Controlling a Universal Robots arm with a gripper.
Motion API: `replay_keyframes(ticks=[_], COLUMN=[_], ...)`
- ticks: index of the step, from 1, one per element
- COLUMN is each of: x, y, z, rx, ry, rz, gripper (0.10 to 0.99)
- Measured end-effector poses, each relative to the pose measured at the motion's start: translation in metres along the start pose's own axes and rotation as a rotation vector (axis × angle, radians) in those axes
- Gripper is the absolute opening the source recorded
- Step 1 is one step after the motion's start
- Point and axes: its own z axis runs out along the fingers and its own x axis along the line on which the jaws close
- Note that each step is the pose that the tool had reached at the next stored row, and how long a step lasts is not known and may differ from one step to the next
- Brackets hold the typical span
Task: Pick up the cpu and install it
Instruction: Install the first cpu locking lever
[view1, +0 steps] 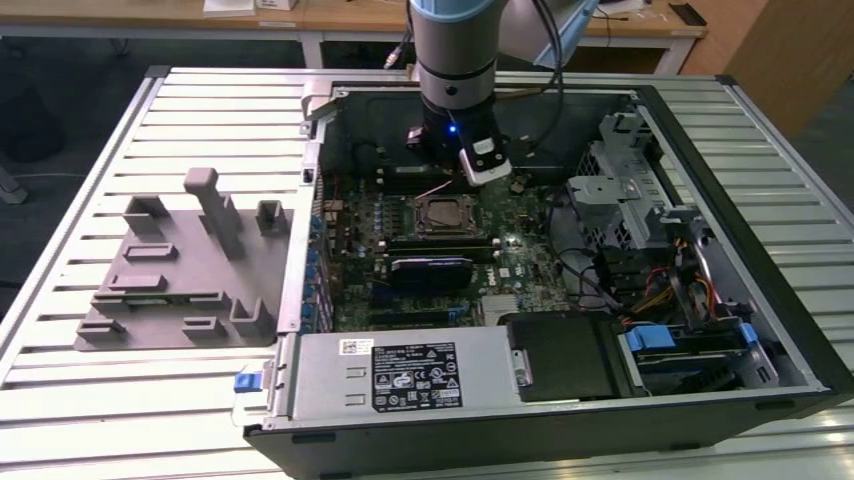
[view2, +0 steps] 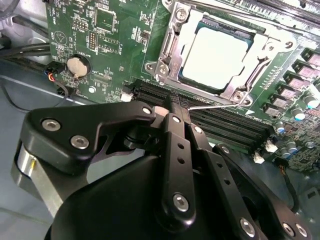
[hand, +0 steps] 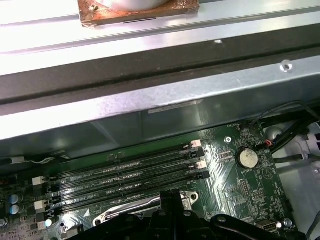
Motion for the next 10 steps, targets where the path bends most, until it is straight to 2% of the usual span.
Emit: replay_keyframes(ticks=[4,8,10], x=[0.0022,0.0082,0.0106], y=[-0.0006,-0.0024,-0.0032], z=[0.0001,0.0008,0.0013], rx=[0.0,0.0,-0.001], ry=[-0.001,-0.0023,-0.0066], rz=[0.0,0.0,-0.002], gripper=[0.106,0.106,0.106])
